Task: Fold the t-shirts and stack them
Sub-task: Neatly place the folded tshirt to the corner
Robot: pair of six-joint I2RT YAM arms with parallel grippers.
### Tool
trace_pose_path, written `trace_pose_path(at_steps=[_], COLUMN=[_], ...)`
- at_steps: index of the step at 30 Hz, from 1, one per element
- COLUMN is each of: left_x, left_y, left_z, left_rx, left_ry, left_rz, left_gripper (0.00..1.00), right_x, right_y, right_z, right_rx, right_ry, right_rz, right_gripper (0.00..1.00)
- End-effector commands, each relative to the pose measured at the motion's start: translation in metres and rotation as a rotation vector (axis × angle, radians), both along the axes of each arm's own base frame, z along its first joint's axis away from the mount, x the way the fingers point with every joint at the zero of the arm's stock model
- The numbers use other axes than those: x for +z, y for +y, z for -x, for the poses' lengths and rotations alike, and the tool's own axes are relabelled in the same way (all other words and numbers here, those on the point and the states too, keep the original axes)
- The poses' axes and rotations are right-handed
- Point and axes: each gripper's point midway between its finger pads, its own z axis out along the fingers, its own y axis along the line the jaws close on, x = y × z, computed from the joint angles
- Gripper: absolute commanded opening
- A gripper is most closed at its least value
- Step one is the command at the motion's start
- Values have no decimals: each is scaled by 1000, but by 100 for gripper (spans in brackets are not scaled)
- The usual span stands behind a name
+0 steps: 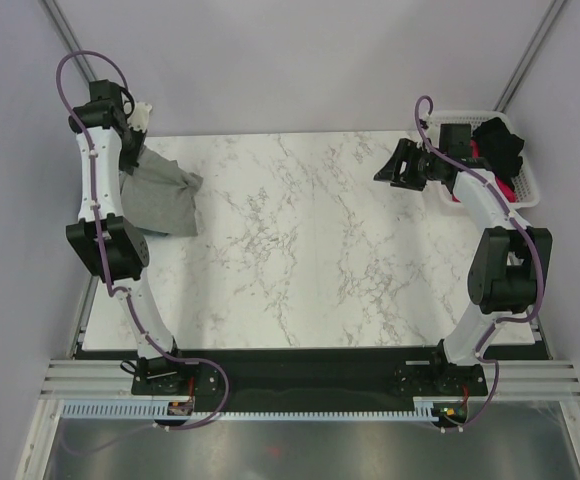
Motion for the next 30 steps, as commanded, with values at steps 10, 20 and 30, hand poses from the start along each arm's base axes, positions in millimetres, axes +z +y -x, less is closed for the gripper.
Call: trace_pose_path(at_steps=[10, 20, 30], left_x=[66, 85, 76], left_y=[30, 38, 63], left_z=[-18, -12, -18], left_rx=[7, 27, 65], left_ry=[-197, -242, -226], left_rz=[-158, -182, -230], left_gripper=[2, 2, 2], right_x=[14, 13, 5], right_y=[4, 6, 7], right_z=[0, -4, -4], right_rx=[6, 3, -2], right_ry=[-47, -43, -24], right_rz=[-24, -42, -54], right_gripper=[69, 69, 69])
